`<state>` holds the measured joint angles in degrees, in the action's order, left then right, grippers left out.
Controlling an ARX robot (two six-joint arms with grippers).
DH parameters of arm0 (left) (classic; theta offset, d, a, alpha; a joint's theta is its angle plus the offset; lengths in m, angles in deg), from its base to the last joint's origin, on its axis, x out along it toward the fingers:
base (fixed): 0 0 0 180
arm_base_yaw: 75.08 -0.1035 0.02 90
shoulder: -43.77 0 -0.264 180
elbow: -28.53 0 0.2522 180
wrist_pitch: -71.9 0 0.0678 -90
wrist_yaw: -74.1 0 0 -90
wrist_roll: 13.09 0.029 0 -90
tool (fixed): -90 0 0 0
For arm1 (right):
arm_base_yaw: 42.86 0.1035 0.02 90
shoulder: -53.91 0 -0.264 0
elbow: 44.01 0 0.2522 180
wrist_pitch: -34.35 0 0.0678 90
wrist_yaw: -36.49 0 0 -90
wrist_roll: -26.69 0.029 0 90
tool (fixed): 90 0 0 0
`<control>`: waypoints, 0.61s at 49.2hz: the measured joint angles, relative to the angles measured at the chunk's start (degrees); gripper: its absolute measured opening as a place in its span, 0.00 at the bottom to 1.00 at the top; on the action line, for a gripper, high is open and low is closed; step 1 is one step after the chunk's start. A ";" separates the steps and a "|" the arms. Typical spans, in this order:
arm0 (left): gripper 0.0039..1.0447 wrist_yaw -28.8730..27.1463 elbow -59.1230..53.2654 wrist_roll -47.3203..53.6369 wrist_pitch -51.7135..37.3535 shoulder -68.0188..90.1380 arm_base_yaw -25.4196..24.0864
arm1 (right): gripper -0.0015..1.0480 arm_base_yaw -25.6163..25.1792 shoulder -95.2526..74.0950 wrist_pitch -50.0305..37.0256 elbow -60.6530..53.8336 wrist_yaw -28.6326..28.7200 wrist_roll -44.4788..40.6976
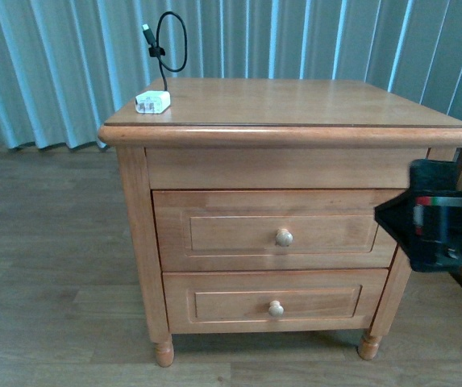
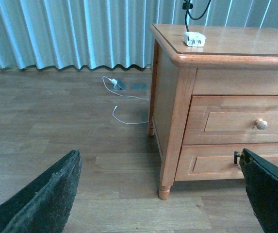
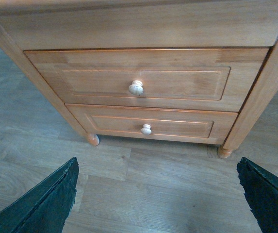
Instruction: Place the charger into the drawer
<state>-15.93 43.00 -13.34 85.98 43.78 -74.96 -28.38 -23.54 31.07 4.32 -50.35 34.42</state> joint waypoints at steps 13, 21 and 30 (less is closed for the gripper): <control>0.95 0.00 0.00 0.00 0.00 0.00 0.00 | 0.92 2.51 -23.02 -7.02 13.14 -2.62 2.12; 0.95 0.00 0.00 0.00 0.00 0.00 0.00 | 0.92 2.73 -31.65 -9.25 18.43 -3.17 2.05; 0.95 0.00 0.00 0.00 0.00 0.00 0.00 | 0.92 4.44 -39.91 -11.21 24.90 -3.80 2.08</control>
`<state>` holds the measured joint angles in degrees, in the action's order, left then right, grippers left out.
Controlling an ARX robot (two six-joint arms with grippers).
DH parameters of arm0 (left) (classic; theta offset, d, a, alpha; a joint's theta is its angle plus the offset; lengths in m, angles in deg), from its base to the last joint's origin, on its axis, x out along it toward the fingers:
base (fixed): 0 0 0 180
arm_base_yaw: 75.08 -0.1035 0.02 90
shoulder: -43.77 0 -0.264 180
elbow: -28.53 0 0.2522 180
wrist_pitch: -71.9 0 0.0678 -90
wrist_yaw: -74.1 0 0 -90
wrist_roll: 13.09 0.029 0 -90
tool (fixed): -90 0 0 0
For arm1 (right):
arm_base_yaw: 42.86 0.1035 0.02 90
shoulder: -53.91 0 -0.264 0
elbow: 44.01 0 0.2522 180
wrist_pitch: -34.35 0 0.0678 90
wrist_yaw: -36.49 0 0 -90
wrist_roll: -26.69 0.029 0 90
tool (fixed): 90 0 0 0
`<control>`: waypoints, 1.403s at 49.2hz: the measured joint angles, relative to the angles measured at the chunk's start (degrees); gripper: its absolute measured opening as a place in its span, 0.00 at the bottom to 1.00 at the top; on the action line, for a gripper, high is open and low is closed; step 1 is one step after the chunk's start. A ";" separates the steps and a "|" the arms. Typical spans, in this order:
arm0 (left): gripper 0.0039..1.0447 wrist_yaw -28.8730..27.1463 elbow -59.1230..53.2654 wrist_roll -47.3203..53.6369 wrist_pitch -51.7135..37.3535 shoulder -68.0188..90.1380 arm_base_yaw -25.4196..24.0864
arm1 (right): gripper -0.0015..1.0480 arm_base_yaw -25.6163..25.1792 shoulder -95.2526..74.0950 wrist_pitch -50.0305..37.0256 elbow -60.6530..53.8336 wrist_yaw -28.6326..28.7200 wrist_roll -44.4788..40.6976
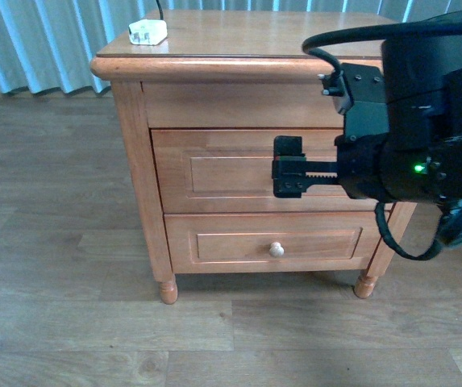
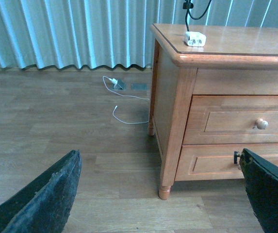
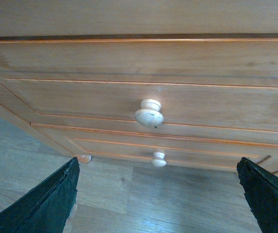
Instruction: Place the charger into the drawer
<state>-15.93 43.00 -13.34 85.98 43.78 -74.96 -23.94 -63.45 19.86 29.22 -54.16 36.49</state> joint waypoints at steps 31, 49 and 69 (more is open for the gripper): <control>0.95 0.00 0.00 0.00 0.00 0.00 0.00 | 0.92 -0.07 -15.52 -4.37 13.97 -2.95 0.81; 0.95 0.00 0.00 0.00 0.00 0.00 0.00 | 0.92 0.83 -17.94 -4.57 15.80 -2.34 1.70; 0.95 0.00 0.00 0.00 0.00 0.00 0.00 | 0.74 1.53 -18.32 -6.75 15.80 -3.61 2.49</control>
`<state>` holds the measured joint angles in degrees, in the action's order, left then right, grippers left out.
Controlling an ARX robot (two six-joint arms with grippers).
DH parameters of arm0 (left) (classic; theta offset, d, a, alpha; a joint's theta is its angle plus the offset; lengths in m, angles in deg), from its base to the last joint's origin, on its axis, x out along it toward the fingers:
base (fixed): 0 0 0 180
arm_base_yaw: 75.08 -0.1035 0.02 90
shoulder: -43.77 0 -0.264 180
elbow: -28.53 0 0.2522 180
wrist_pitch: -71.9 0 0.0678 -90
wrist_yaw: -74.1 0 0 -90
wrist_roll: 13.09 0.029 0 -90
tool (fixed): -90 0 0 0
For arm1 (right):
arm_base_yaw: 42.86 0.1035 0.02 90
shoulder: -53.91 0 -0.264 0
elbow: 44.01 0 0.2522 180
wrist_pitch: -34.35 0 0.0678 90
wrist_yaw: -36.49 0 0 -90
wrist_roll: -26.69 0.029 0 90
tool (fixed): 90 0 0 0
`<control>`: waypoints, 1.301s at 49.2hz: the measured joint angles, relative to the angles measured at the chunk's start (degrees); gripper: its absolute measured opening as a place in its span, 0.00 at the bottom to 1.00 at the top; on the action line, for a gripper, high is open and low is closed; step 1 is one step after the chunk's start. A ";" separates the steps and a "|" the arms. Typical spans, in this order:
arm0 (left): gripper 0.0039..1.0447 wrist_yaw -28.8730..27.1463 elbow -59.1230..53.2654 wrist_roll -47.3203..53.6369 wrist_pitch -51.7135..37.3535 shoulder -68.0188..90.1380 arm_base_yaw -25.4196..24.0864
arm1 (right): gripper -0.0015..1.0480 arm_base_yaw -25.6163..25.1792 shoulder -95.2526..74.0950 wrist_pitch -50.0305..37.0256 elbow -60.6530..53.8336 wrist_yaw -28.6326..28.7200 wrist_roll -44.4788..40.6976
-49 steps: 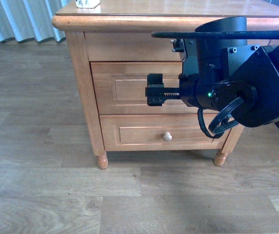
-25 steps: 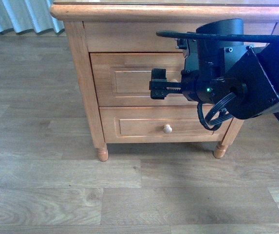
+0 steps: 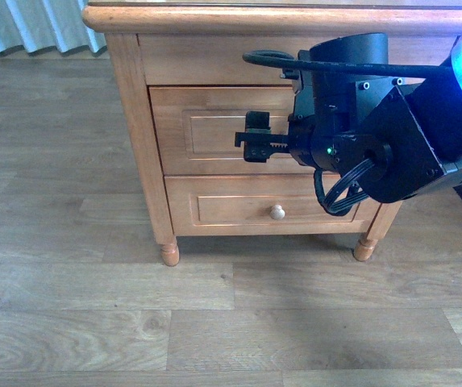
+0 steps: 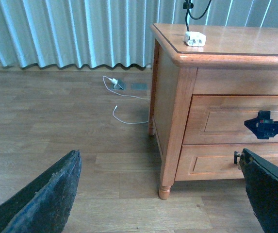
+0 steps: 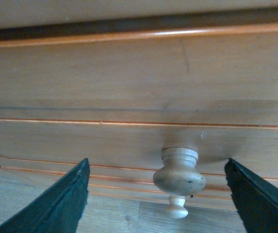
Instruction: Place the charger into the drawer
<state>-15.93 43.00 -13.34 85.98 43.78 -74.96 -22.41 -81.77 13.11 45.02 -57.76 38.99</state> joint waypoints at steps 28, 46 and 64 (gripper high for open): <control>0.95 0.00 0.00 0.00 0.00 0.00 0.00 | 0.21 -0.28 0.83 3.85 0.00 0.57 -0.22; 0.95 0.00 0.00 0.00 0.00 0.00 0.00 | 0.21 0.79 8.33 13.53 -5.99 2.14 -0.11; 0.95 0.00 0.00 0.00 0.00 0.00 0.00 | 0.21 3.63 19.80 19.08 -19.30 4.33 1.07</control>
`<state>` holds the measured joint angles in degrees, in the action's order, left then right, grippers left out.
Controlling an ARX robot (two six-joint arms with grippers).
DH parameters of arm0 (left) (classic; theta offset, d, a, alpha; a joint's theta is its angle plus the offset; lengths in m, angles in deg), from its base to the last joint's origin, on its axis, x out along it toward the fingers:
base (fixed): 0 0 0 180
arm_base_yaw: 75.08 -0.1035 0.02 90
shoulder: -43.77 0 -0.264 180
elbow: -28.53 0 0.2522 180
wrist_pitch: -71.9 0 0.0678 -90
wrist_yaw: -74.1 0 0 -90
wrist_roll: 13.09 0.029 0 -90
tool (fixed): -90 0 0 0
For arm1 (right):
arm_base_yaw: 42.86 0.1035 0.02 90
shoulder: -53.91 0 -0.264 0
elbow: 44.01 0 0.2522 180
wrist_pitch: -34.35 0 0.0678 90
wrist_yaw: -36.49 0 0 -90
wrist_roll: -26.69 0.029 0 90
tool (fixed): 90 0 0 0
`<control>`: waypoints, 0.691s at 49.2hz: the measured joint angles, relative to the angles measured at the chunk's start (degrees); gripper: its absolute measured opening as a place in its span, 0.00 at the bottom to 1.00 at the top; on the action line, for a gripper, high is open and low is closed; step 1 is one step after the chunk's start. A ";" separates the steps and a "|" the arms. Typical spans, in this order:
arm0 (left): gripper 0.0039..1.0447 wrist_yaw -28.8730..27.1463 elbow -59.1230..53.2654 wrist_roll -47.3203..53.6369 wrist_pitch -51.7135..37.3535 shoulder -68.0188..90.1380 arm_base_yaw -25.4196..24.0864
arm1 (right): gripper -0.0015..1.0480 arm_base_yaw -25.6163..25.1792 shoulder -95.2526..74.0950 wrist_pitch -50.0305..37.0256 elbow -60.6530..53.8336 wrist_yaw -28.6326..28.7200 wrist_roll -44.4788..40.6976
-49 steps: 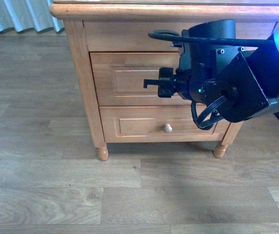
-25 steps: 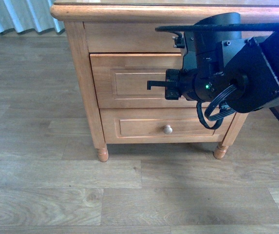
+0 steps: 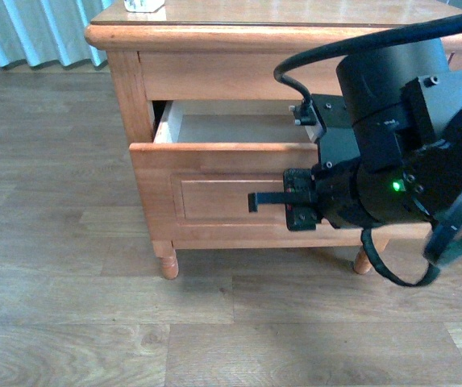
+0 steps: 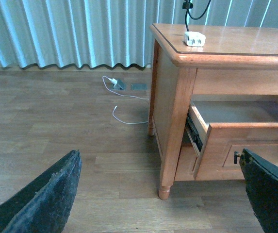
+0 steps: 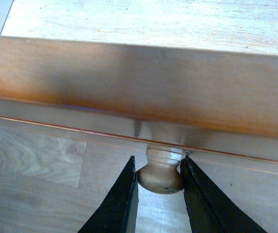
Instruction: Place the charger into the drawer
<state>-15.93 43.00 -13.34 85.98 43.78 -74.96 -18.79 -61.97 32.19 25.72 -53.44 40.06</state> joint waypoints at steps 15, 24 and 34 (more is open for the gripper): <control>0.95 0.00 0.00 0.00 0.00 0.00 0.00 | 0.21 2.19 8.22 1.44 -10.32 0.48 0.42; 0.95 0.00 0.00 0.00 0.00 0.00 0.00 | 0.39 2.32 11.34 1.33 -13.42 1.57 1.79; 0.95 0.00 0.00 0.00 0.00 0.00 0.00 | 0.71 1.57 21.29 4.55 -15.56 3.87 3.02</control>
<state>-15.93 43.00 -13.34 85.98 43.78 -74.96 -17.21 -40.68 36.74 10.16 -49.57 43.07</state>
